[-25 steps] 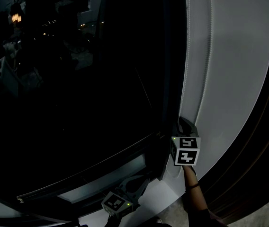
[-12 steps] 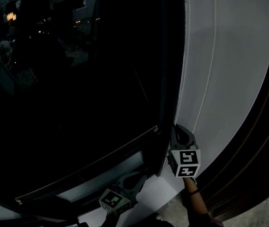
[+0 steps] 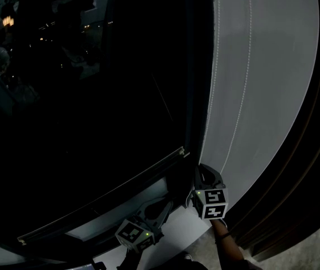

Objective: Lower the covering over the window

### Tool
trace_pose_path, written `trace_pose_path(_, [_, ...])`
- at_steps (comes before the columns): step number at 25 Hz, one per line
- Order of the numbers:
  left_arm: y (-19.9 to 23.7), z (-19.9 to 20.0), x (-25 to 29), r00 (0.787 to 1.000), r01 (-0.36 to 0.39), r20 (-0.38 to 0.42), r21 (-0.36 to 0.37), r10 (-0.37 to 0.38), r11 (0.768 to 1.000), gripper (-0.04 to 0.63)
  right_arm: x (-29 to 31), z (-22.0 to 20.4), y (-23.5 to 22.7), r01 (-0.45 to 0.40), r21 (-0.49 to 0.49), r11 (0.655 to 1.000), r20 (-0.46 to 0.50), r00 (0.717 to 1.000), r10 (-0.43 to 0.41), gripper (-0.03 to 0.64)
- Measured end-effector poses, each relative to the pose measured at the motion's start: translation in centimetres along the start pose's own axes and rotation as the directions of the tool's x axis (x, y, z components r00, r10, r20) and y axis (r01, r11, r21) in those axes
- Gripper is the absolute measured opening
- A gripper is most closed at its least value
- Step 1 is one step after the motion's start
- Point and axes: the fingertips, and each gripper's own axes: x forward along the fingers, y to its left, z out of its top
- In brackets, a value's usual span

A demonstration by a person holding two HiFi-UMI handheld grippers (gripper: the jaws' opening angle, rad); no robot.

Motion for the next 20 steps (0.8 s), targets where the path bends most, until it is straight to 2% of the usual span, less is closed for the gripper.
trace_pose_path(6, [-0.4,0.0,-0.1,1.0,0.019,-0.011,-0.01,-0.019,1.0,0.002,-1.6,-10.4,1.7,-0.008,0.023,1.0,-0.189,0.982,0.013,0.012])
trace_pose_path(9, [-0.5,0.3,0.7,0.999,0.047,-0.008,0.002,-0.047,0.999,0.003,-2.7,-13.8,2.5,-0.008,0.031,0.999,-0.236,0.972,0.015,0.012])
trace_pose_path(12, [-0.4,1.3,2.5,0.998,0.069,-0.002,0.032,-0.069,0.997,0.005,-3.5,-14.4,3.0,-0.015,0.044,0.999,-0.237,0.971,0.025,0.012])
trace_pose_path(15, [-0.5,2.4,4.6,0.995,0.096,-0.014,0.068,-0.095,0.993,0.054,-4.1,-14.2,3.7,-0.03,0.049,0.998,-0.23,0.972,0.041,0.012])
trace_pose_path(20, [-1.6,3.6,7.8,0.981,0.191,-0.007,0.112,-0.192,0.975,0.072,-5.6,-14.1,5.4,-0.071,0.062,0.996,-0.209,0.975,0.082,0.012])
